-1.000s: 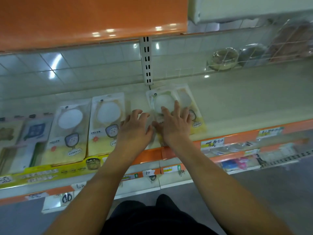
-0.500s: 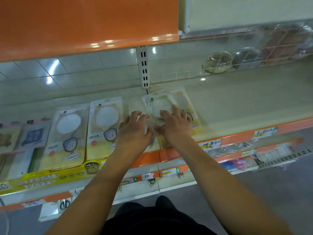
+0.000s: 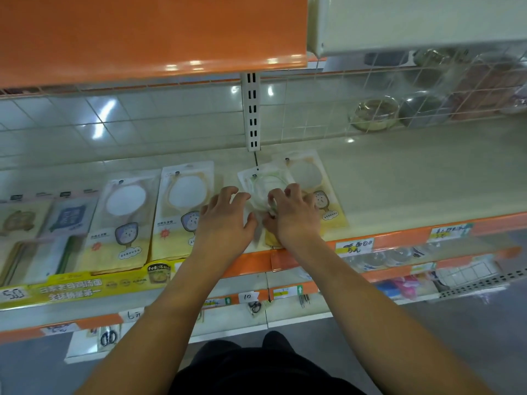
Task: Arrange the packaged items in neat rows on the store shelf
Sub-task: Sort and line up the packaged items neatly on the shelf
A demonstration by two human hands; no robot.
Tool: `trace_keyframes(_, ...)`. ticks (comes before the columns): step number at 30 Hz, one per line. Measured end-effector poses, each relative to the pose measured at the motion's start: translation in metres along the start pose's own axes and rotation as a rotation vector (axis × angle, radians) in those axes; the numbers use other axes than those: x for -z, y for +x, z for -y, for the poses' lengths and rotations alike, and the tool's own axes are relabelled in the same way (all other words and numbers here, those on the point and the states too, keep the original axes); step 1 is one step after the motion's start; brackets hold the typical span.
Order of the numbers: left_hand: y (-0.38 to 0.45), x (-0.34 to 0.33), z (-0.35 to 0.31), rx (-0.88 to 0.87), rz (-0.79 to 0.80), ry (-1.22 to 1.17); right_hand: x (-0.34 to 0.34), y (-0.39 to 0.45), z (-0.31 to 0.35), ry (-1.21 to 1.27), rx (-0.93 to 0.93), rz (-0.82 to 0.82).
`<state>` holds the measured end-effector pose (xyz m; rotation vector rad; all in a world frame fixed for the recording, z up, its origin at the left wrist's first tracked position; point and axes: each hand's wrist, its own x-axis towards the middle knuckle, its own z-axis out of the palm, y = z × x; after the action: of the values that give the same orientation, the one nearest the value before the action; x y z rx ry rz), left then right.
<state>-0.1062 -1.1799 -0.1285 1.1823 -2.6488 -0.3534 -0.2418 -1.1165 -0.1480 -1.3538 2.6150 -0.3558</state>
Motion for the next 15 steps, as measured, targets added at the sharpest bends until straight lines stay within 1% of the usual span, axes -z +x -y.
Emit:
trace_keyframes(5,-0.006,0.0,0.001,0.015,-0.037,0.01,-0.002,-0.007,-0.004,0.03,0.037,-0.07)
trace_keyframes(8,-0.011,0.002,0.007,0.037,-0.05,0.03,0.0,-0.009,0.002,0.058,0.031,-0.079)
trace_keyframes(15,-0.025,0.016,0.04,0.07,-0.078,0.071,0.004,-0.01,0.045,0.113,0.066,-0.103)
